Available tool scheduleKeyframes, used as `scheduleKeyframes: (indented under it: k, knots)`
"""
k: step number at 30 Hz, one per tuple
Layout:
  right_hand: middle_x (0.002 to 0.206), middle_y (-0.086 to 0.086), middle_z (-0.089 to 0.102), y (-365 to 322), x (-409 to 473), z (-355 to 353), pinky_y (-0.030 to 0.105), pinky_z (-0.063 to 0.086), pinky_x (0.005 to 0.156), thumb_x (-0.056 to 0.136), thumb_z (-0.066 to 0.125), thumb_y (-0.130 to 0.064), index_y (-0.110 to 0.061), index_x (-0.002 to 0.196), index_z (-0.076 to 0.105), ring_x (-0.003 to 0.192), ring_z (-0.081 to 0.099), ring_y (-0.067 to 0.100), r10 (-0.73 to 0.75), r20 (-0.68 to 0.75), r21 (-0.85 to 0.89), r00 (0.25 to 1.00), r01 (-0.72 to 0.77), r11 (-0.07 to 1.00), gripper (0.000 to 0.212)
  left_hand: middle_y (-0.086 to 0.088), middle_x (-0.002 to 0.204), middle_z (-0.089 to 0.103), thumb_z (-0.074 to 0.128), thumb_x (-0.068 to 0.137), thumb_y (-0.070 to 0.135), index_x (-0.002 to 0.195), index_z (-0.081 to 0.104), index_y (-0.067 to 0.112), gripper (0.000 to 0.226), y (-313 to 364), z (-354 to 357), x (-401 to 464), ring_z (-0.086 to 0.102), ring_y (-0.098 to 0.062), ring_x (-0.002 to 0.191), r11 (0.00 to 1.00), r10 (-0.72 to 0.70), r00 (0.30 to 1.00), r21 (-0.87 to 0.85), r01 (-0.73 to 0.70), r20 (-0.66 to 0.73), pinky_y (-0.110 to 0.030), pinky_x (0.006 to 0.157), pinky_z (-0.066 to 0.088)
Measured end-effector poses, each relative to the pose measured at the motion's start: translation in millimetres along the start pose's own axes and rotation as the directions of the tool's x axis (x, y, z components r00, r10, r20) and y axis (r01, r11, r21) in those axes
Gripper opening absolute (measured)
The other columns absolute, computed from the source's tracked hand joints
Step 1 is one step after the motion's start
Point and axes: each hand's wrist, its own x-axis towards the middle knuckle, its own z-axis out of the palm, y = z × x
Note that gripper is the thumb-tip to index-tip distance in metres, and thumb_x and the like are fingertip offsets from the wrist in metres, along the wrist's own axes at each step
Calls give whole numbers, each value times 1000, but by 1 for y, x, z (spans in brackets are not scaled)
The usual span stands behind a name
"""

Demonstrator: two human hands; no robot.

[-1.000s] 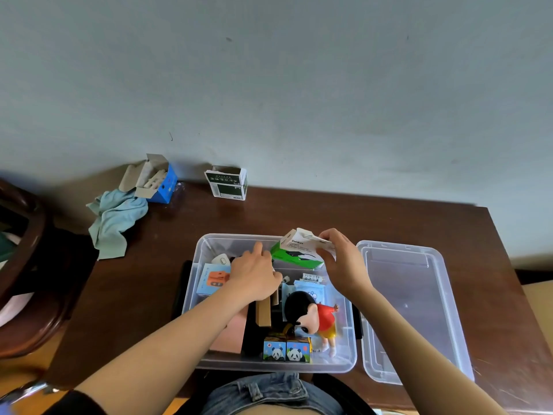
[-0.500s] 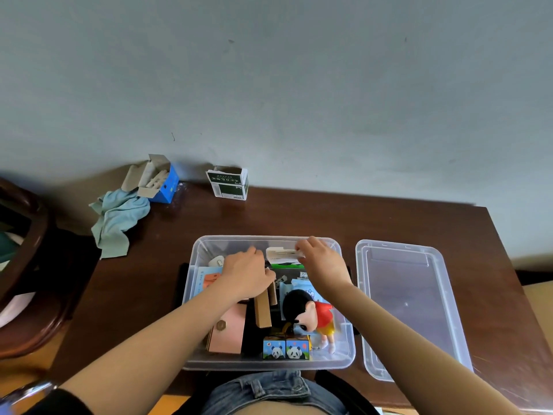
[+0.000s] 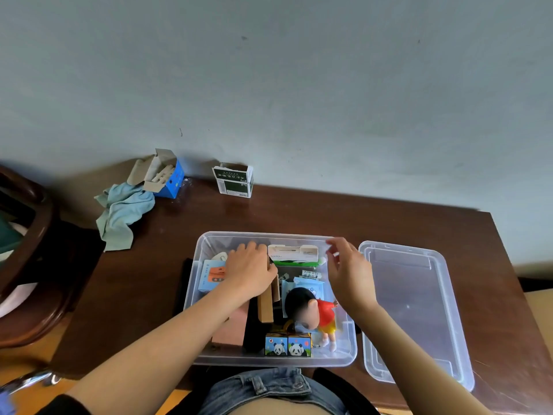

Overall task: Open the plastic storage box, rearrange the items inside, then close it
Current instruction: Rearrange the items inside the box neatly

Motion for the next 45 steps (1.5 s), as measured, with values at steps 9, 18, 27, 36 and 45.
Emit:
scheduleKeyframes:
  k: [9,18,27,36,45]
  knots:
    - [120,8,59,-8,-5,25,39,53,84,95,42,-7,-15,140,36,103,63,26,327,511,163,795,-463,871,45,4,93,67,50,95,31,105,59,21,16,11,-10,7,60,-18,89,993,85,968,-59,-102,-235,-28,75,29]
    - [106,6,61,-2,3,46,30,49,69,93,43,-8,-11,127,45,79,56,16,429,501,155,752,-565,810,34,4,91,70,52,95,28,105,68,22,20,12,-11,11,61,-18,88,982,165,951,-44,-183,-260,-26,73,32]
    - [124,11,57,-4,5,53,34,51,77,94,41,-8,-12,137,38,86,59,18,477,499,272,723,-653,706,43,0,99,70,44,99,25,118,62,21,26,15,-3,21,63,-21,94,987,141,977,-55,-152,-160,-30,73,40]
    - [78,9,54,-12,1,56,30,40,64,93,36,-10,-4,78,54,73,52,23,287,634,-105,718,-288,952,24,0,96,71,50,95,22,98,71,20,21,11,-5,28,61,-21,94,983,85,990,-154,-102,-113,-31,71,42]
    - [124,14,54,-22,12,93,40,43,90,98,33,-25,-10,124,55,114,49,34,123,752,-213,648,62,975,37,-3,97,72,52,92,27,103,71,25,23,11,-9,34,63,-27,98,995,83,994,-57,-88,-76,-32,74,44]
